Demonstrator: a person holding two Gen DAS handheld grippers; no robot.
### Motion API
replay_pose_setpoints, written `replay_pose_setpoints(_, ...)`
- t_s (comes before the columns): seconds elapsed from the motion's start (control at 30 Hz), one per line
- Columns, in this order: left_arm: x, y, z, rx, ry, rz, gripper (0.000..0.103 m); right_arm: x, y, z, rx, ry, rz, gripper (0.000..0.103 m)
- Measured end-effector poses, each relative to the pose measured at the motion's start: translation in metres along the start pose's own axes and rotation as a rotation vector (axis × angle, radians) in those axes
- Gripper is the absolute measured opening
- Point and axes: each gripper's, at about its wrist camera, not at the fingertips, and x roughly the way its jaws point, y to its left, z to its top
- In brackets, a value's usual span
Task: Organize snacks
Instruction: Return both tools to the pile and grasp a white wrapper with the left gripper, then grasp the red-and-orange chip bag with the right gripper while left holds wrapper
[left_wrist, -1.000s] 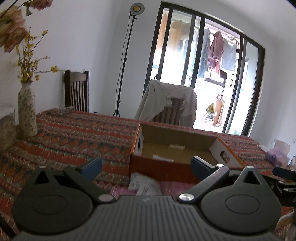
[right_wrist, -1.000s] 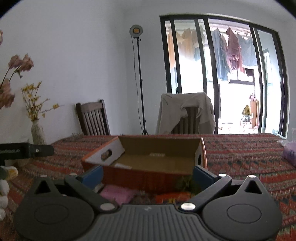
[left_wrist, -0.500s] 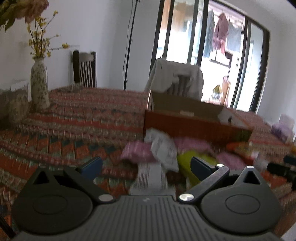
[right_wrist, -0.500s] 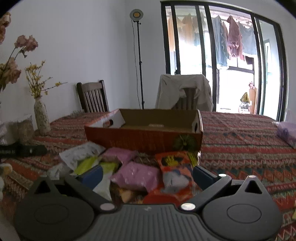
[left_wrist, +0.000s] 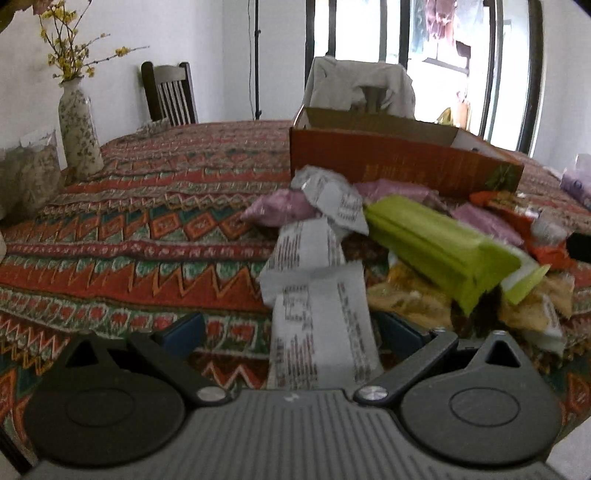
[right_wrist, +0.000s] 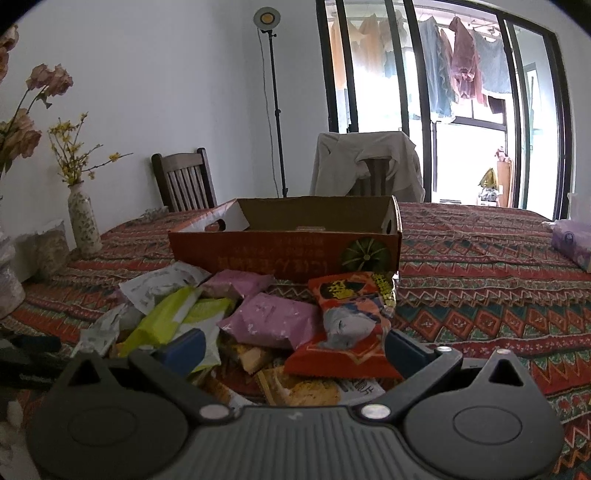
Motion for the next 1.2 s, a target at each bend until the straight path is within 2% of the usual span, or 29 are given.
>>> replay_pose_setpoints(0.3, 0.001, 0.0, -0.001, -0.012, 0.011, 0.017, 0.103, -0.001, 0.0, -0.005, 0.002, 0.012, 0.006, 0.103)
replay_pose_setpoints(0.5, 0.0, 0.001, 0.0, -0.011, 0.013, 0.002, 0.102, -0.004, -0.002, -0.012, -0.006, 0.029, -0.004, 0.103)
replay_pose_setpoints(0.53, -0.001, 0.0, 0.0, -0.011, 0.006, 0.003, 0.095, -0.004, -0.002, -0.013, -0.007, 0.032, -0.009, 0.103)
replay_pose_setpoints(0.57, -0.003, -0.001, 0.0, -0.007, -0.006, -0.002, 0.082, -0.004, -0.003, -0.014, -0.007, 0.035, -0.013, 0.103)
replay_pose_setpoints(0.6, -0.005, -0.001, 0.0, -0.004, -0.014, -0.01, 0.075, -0.004, -0.004, -0.015, -0.006, 0.038, -0.017, 0.103)
replay_pose_setpoints(0.67, -0.008, -0.001, 0.0, -0.004, -0.027, -0.049, 0.05, -0.004, -0.005, -0.016, -0.003, 0.042, -0.023, 0.103)
replay_pose_setpoints(0.77, -0.012, -0.002, 0.001, 0.007, -0.047, -0.074, 0.043, -0.004, -0.007, -0.017, 0.002, 0.047, -0.03, 0.103)
replay_pose_setpoints(0.97, -0.032, -0.002, 0.006, 0.022, -0.159, -0.079, 0.042, 0.0, -0.008, -0.018, 0.004, 0.058, -0.046, 0.103)
replay_pose_setpoints(1.2, -0.038, 0.004, 0.019, -0.001, -0.208, -0.066, 0.043, 0.012, -0.014, -0.004, -0.015, 0.047, -0.096, 0.103)
